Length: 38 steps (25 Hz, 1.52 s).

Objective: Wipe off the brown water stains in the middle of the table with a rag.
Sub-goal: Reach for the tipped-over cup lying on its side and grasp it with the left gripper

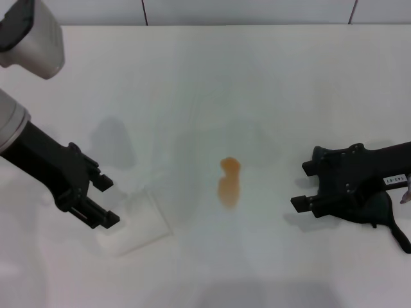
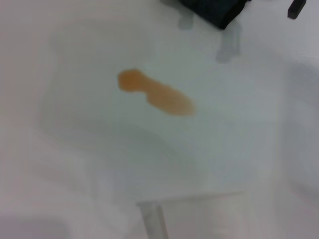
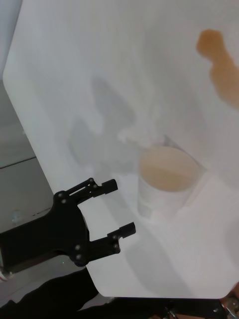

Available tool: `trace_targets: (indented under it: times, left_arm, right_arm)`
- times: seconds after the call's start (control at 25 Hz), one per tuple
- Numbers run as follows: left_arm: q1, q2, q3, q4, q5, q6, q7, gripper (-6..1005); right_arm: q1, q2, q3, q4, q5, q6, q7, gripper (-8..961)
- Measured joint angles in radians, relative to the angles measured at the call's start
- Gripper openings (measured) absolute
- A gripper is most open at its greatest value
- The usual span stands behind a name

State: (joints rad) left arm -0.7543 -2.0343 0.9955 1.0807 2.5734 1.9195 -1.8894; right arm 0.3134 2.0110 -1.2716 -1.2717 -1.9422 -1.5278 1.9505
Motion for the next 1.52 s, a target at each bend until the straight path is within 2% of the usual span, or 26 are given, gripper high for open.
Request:
trace_targets:
  times: [0.2, 0.56, 1.52]
  left_arm:
    - [-0.008, -0.015, 0.016, -0.001, 0.001, -0.006, 0.002, 753]
    - [-0.017, -0.025, 0.034, -0.022, 0.049, -0.009, -0.007, 750]
    - [-0.032, -0.037, 0.035, -0.105, 0.052, -0.075, 0.008, 741]
  right_arm:
    - [0.001, 0.000, 0.000, 0.000, 0.000, 0.000, -0.002, 826]
    - [0.003, 0.000, -0.001, 0.001, 0.000, 0.000, -0.005, 826]
    - [0.000, 0.000, -0.006, 0.024, 0.008, 0.000, -0.012, 826]
